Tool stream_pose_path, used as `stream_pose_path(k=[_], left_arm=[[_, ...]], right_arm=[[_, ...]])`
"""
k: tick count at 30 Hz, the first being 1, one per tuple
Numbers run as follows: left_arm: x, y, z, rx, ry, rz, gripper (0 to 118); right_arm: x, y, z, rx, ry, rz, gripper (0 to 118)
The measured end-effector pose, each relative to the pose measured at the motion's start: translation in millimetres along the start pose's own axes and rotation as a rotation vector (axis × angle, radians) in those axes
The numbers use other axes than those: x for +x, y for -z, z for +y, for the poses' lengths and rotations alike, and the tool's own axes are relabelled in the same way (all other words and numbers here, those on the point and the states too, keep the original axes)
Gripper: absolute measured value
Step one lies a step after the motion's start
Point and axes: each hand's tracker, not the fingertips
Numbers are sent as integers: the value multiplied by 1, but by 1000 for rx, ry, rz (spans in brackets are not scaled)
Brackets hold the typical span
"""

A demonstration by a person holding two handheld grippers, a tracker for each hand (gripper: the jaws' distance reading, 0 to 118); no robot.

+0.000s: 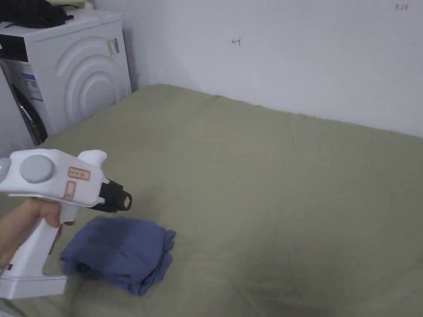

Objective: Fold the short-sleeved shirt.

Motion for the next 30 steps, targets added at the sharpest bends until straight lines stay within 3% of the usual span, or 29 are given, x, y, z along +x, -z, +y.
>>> stream_pose_path(k=[2,5,10,12,21,30], left_arm=[[61,7,-16,74,43,-117,0],[157,9,-47,258,188,-80,0],[276,-4,-100,532,227,-59,0],[303,-6,-107,577,336,6,0],[328,-32,-117,679,435,55,0],[322,-32,-117,684,388,66,0]], right_arm=[[-19,-7,8,36,-141,-124,0],[-59,-20,17,162,-342,-327,0],[-106,-40,16,385,-455,-430,0],[-120,-44,14,425,-511,-451,0],[-131,-61,11,558,-514,-467,0],[-120,-67,15,557,-486,-468,0]])
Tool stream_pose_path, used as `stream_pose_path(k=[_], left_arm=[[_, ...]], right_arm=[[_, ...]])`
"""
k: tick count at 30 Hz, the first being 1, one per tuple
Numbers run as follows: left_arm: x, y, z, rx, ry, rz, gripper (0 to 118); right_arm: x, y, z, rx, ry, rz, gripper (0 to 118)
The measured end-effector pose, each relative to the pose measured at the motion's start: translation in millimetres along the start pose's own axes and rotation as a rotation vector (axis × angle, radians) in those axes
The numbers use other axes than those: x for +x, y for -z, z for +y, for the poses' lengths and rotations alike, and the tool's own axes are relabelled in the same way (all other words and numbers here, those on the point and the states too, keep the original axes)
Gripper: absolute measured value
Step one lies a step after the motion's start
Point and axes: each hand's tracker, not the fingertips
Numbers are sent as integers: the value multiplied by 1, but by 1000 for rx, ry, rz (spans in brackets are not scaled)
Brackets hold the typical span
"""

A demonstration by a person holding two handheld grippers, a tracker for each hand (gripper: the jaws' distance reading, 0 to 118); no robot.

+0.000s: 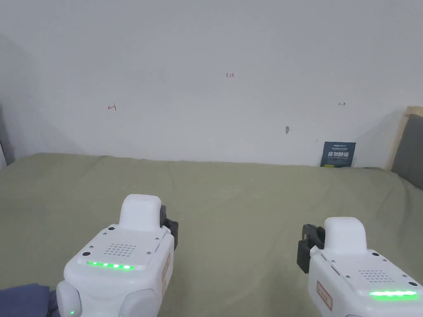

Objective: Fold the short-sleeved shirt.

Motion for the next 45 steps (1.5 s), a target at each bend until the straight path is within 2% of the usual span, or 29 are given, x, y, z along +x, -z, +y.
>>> stream_pose_path(k=[3,4,5,6,7,8,9,11,17,20,21,25,29,31,35,38,41,45], left_arm=[[-1,0,0,-3,-6,6,1],[-1,0,0,-4,-17,9,11],[-1,2,-1,-4,-21,9,44],[-3,6,0,-27,-20,16,111],[-3,-3,-9,-152,5,-33,118],[-2,-8,-1,-40,3,-1,118],[-1,-11,1,-62,-3,1,118],[-11,6,-6,-35,7,12,118],[-12,4,-4,-66,9,9,118],[-12,-2,-4,-42,20,21,118],[-12,-3,1,15,60,43,118],[-20,5,-1,-22,42,52,118],[5,-31,14,-39,31,36,118],[-8,-8,16,-60,26,59,118],[-2,-9,16,-43,123,168,118],[-2,-9,17,-50,139,134,118],[-5,-11,20,-66,85,93,118],[-8,-13,23,-43,81,113,118]], right_arm=[[1,-2,1,5,-5,-6,0],[1,-2,2,8,-4,-9,4],[2,-2,3,13,-1,-18,21],[2,0,4,11,-1,-33,70],[3,2,4,5,-4,-39,111],[5,-2,5,-35,0,-54,118],[10,-3,7,31,-13,-29,118],[7,-2,4,11,-12,-45,118],[9,-1,4,18,-6,-45,118],[9,0,3,23,-9,-44,118],[9,0,3,21,-8,-42,118],[6,-5,6,25,-19,-47,118],[6,-5,7,14,-11,-42,118],[7,-2,6,9,-11,-44,118],[8,-2,8,14,-13,-41,118],[7,-4,11,19,-18,-40,118],[7,-5,12,21,-18,-41,118],[9,-8,13,19,-11,-43,118]])
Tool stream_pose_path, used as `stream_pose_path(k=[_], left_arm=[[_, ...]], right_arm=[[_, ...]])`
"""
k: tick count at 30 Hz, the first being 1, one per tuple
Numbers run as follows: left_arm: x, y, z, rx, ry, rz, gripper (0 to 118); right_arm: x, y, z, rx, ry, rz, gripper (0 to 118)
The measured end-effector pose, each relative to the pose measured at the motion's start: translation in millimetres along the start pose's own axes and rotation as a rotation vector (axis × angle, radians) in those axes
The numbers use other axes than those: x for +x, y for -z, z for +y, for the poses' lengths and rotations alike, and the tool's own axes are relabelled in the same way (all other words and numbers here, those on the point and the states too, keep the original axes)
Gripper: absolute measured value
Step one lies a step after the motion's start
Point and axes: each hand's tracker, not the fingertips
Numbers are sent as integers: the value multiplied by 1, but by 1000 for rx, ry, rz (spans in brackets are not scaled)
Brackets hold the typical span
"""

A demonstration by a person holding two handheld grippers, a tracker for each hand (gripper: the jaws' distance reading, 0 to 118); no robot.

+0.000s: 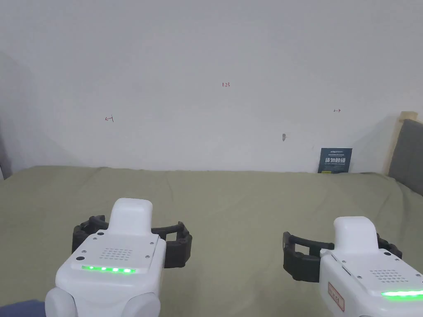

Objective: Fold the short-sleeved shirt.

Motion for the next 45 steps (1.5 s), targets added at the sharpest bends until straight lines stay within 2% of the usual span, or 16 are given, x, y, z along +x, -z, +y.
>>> stream_pose_path(k=[7,10,12,15,31,45], left_arm=[[-5,2,2,11,-6,-31,118],[-4,-6,3,48,-92,-14,118],[-2,-6,7,-29,-56,-11,118],[-2,-7,4,-19,-58,-76,118],[-11,-2,-4,32,-73,-24,118],[-13,-1,-7,15,-91,-40,118]], right_arm=[[0,-1,4,6,10,5,118],[0,-1,6,8,4,7,118],[0,0,6,8,4,6,118],[0,0,6,6,8,5,118],[-2,1,5,4,2,1,118],[-3,-2,9,3,-6,0,118]])
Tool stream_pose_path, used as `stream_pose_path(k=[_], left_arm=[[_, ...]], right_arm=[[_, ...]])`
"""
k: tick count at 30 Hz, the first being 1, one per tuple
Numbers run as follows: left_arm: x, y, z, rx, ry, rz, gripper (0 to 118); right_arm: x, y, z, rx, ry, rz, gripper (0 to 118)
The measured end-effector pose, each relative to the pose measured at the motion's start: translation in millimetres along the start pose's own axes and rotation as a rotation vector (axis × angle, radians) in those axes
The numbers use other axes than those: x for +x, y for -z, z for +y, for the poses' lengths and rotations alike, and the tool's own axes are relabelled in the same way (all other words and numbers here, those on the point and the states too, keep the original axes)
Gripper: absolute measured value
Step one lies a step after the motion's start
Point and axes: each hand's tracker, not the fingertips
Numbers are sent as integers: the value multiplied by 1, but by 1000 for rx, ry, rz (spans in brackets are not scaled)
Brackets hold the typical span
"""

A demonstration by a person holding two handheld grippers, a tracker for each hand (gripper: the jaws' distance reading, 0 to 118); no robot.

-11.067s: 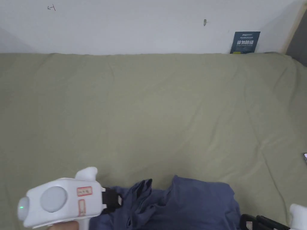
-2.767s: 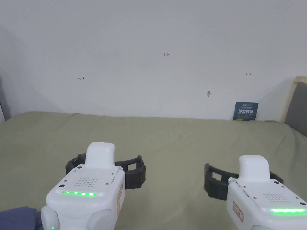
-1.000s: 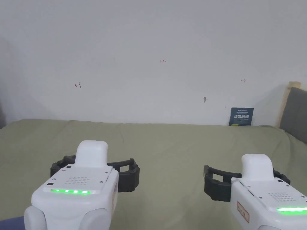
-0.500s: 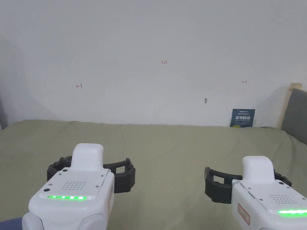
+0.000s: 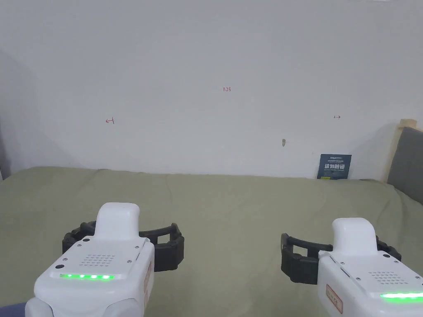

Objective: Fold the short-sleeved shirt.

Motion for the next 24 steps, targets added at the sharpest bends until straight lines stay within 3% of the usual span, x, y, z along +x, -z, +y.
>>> stream_pose_path(k=[24], left_arm=[[0,-2,-5,-18,-3,-26,118]], right_arm=[[-1,-2,1,-6,-3,-1,118]])
